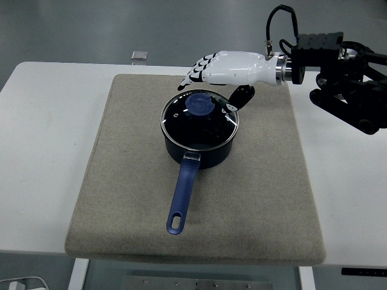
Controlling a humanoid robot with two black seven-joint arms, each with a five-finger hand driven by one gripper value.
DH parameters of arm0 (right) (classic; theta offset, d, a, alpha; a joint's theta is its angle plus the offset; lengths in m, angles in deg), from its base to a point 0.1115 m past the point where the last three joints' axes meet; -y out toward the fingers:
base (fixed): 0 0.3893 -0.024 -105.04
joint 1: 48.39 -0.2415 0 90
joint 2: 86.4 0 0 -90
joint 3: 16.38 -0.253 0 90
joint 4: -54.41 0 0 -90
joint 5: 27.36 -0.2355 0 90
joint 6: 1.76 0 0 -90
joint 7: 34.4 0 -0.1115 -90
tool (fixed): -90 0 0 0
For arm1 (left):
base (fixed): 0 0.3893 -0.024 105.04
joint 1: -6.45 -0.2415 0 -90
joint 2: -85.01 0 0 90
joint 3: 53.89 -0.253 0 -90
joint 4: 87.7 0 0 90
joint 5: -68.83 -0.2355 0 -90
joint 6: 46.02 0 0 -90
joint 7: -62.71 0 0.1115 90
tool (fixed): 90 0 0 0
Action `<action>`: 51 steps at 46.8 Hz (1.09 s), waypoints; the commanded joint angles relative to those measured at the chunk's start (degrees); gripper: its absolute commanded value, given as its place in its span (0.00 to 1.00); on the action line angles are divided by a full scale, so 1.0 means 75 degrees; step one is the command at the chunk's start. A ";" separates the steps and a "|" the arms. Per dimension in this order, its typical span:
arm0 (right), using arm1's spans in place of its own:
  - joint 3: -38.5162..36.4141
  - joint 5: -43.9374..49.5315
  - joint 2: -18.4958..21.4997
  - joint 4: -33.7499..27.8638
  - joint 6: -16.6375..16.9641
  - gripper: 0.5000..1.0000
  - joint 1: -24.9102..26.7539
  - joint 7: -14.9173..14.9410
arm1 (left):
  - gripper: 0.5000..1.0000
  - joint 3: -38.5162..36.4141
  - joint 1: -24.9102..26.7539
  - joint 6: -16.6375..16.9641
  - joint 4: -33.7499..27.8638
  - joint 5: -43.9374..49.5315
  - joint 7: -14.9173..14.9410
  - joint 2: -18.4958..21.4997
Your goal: Lift the pot lid and place it to the right of the pot.
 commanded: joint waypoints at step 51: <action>-0.0022 -0.0385 0.0152 -0.0001 0.0585 0.79 0.0045 0.0000 | 1.00 -0.0001 0.0000 0.0000 0.0000 0.0000 0.0000 0.0000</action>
